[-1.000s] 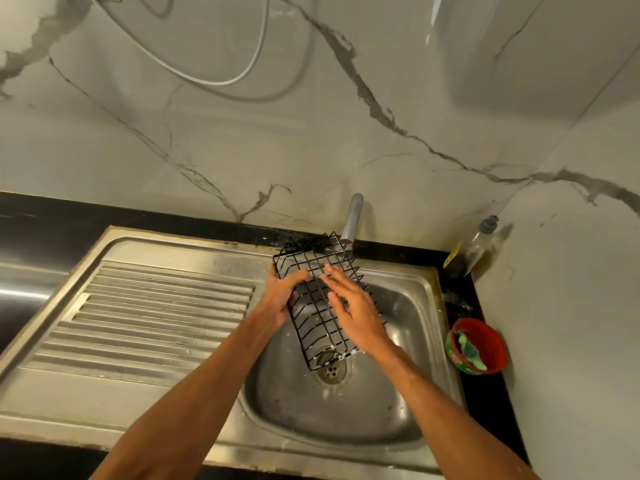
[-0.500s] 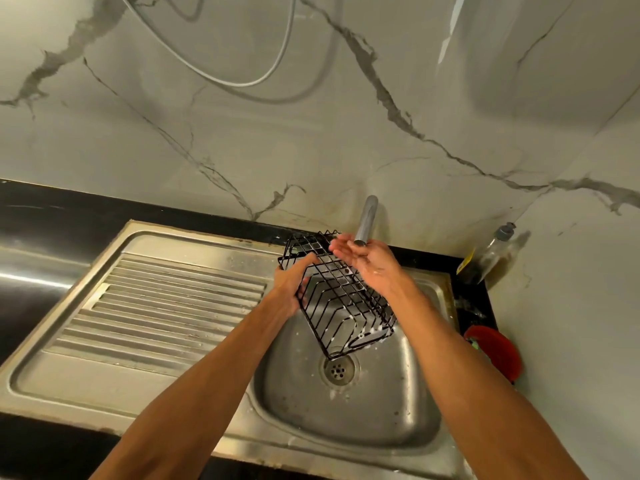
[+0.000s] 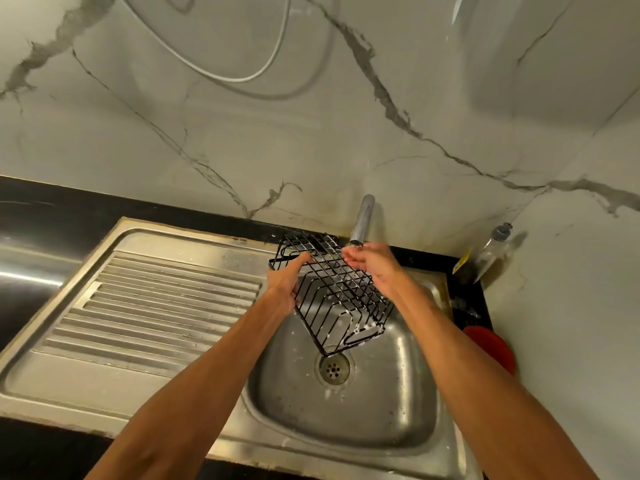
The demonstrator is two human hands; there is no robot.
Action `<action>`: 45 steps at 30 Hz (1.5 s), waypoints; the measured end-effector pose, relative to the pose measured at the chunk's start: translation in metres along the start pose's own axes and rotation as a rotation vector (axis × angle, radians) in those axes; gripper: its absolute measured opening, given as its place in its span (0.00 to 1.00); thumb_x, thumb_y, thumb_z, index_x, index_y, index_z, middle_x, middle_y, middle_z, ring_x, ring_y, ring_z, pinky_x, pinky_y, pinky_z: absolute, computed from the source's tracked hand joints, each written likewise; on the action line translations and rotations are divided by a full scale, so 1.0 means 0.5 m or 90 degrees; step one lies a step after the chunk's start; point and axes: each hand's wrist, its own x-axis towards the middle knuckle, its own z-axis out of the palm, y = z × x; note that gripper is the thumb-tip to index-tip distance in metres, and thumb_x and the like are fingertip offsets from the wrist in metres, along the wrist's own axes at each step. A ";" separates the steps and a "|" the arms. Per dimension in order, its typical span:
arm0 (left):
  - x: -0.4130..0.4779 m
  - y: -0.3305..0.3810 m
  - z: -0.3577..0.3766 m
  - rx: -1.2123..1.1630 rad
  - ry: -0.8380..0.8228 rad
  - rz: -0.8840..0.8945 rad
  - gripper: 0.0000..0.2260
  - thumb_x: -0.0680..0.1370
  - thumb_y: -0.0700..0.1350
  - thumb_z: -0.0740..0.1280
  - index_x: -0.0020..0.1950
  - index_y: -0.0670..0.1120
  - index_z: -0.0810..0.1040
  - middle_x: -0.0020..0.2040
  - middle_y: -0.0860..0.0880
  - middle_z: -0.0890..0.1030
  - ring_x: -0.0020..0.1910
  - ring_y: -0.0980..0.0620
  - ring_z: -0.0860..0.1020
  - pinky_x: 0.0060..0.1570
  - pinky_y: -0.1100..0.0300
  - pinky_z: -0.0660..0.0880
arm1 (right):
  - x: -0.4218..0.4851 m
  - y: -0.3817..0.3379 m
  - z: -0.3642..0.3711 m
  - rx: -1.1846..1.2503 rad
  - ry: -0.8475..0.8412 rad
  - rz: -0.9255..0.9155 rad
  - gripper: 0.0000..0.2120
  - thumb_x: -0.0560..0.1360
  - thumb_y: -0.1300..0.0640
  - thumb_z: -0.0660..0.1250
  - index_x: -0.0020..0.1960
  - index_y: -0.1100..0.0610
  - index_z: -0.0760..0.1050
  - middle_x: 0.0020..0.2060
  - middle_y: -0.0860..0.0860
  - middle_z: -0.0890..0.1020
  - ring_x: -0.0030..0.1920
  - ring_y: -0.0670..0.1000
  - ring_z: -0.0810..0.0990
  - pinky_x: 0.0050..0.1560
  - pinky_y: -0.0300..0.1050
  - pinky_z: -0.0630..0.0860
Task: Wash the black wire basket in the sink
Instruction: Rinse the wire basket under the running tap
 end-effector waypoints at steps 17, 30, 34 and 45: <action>-0.006 0.022 0.002 -0.025 0.007 0.045 0.54 0.60 0.55 0.81 0.78 0.40 0.60 0.73 0.33 0.71 0.73 0.37 0.69 0.69 0.38 0.68 | -0.033 0.063 0.014 -0.539 -0.118 -0.140 0.26 0.83 0.38 0.44 0.79 0.37 0.43 0.79 0.43 0.40 0.79 0.52 0.39 0.77 0.65 0.39; -0.044 0.006 -0.052 0.093 -0.161 -0.006 0.37 0.70 0.51 0.77 0.75 0.47 0.65 0.48 0.47 0.81 0.32 0.58 0.70 0.27 0.62 0.68 | -0.062 0.066 -0.030 0.038 -0.118 0.070 0.29 0.82 0.49 0.59 0.80 0.51 0.54 0.80 0.53 0.53 0.79 0.56 0.50 0.76 0.62 0.46; -0.047 -0.002 -0.039 0.117 -0.150 0.018 0.47 0.65 0.51 0.79 0.80 0.49 0.59 0.53 0.44 0.81 0.33 0.57 0.72 0.28 0.62 0.70 | -0.070 0.079 -0.012 -0.056 -0.033 0.032 0.28 0.83 0.53 0.58 0.80 0.52 0.52 0.79 0.53 0.57 0.78 0.56 0.56 0.76 0.60 0.56; -0.063 -0.006 0.017 0.120 -0.162 0.093 0.51 0.72 0.42 0.76 0.83 0.58 0.43 0.73 0.33 0.70 0.38 0.50 0.78 0.28 0.64 0.70 | -0.050 0.112 0.044 -0.557 0.071 -0.181 0.32 0.82 0.37 0.39 0.79 0.48 0.30 0.77 0.51 0.29 0.77 0.51 0.29 0.77 0.55 0.33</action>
